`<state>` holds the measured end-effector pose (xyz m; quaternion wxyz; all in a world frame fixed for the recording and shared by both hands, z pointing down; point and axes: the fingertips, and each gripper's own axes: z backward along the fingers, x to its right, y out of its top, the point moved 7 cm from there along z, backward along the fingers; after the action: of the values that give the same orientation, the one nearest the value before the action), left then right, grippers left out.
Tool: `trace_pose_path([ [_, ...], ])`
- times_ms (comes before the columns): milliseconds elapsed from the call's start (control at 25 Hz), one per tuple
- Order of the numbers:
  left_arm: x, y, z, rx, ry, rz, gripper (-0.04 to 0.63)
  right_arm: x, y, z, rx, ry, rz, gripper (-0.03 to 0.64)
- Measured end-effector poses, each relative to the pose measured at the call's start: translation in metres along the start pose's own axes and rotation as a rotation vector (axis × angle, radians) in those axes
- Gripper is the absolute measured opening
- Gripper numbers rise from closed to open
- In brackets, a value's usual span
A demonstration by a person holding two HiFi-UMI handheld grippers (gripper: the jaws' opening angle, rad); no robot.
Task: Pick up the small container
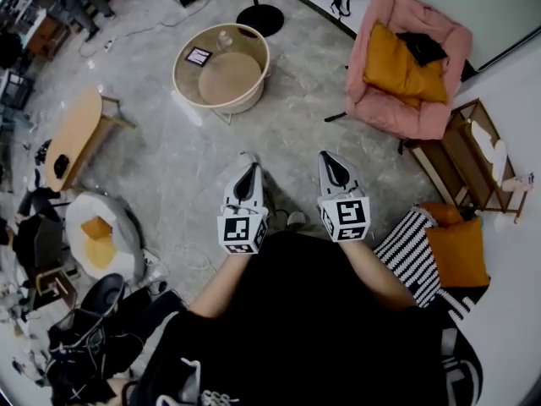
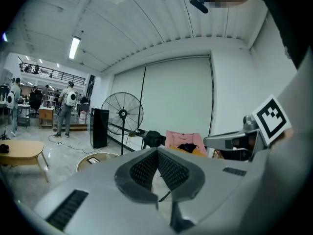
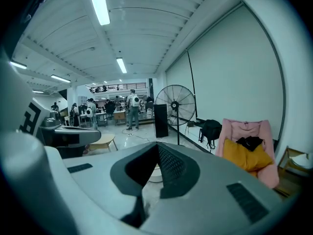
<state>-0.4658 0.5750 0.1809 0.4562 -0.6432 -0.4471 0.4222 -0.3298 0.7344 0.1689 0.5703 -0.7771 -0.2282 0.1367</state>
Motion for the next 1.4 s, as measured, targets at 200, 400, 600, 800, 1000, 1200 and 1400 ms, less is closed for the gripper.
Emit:
trace_pose_path([
  [200,-0.014,-0.011,-0.029,-0.030,-0.034,0.030,0.020,0.005,-0.004,-0.023,-0.040,0.004,0.017,0.021],
  [400,-0.041,-0.013,-0.078,-0.052,-0.077,0.045,0.020,0.022,0.007,-0.066,-0.061,-0.039,0.039,0.021],
  [600,-0.079,0.014,-0.138,-0.022,-0.059,0.043,0.020,0.052,0.035,-0.134,-0.068,-0.047,0.045,0.021],
  [800,-0.131,0.044,-0.197,-0.022,-0.036,0.043,0.020,0.068,0.079,-0.205,-0.047,-0.060,0.051,0.021],
  [1000,-0.190,0.079,-0.247,-0.005,-0.020,0.045,0.020,0.069,0.117,-0.280,-0.059,-0.060,0.056,0.021],
  [1200,-0.254,0.093,-0.293,-0.002,-0.011,0.061,0.020,0.059,0.141,-0.360,-0.071,-0.058,0.094,0.021],
  [1400,-0.305,0.098,-0.326,-0.003,-0.045,0.076,0.020,0.044,0.166,-0.416,-0.075,-0.073,0.124,0.021],
])
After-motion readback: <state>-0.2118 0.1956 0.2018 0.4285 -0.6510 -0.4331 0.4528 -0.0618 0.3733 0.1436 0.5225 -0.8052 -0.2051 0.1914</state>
